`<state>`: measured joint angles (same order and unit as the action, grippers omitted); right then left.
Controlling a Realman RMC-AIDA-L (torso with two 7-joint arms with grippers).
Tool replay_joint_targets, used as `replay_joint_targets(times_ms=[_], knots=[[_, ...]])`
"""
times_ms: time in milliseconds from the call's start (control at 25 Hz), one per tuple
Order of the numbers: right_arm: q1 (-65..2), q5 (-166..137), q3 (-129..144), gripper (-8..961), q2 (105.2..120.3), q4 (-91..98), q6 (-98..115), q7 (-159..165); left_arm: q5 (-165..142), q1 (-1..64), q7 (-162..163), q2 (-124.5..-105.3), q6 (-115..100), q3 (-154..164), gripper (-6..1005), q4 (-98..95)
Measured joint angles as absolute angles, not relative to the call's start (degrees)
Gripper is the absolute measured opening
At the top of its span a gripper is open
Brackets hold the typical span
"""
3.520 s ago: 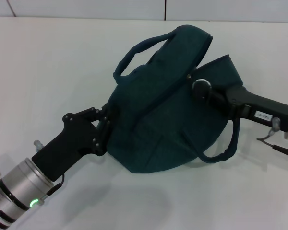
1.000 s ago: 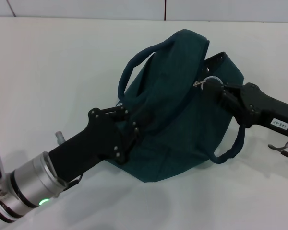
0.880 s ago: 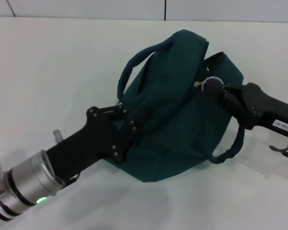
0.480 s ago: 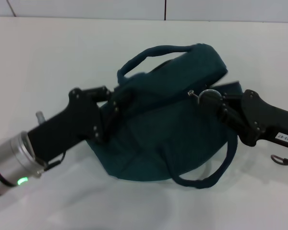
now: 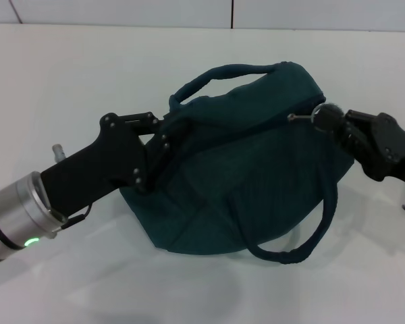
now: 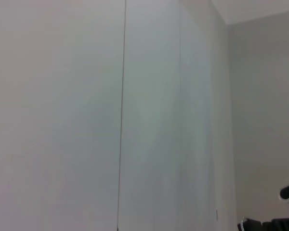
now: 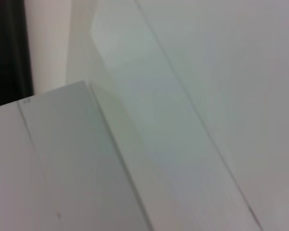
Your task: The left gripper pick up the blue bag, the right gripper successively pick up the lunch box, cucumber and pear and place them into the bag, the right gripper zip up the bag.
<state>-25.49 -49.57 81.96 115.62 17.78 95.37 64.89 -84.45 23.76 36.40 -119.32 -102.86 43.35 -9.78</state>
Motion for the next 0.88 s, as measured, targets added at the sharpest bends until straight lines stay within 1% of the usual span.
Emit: replay_joint_targets(times_ms=[520,880], knots=[[-24.0,-49.4,77.26,10,115.34,15.17,94.48,64.36,-84.63,21.93,36.36,-119.26,-102.22,42.45,66,-12.37],[-22.11,-49.57,76.07,10,115.31,14.73,93.5,63.36,-83.25,21.97,36.68,-119.29,-102.06,41.56,66,-12.4]])
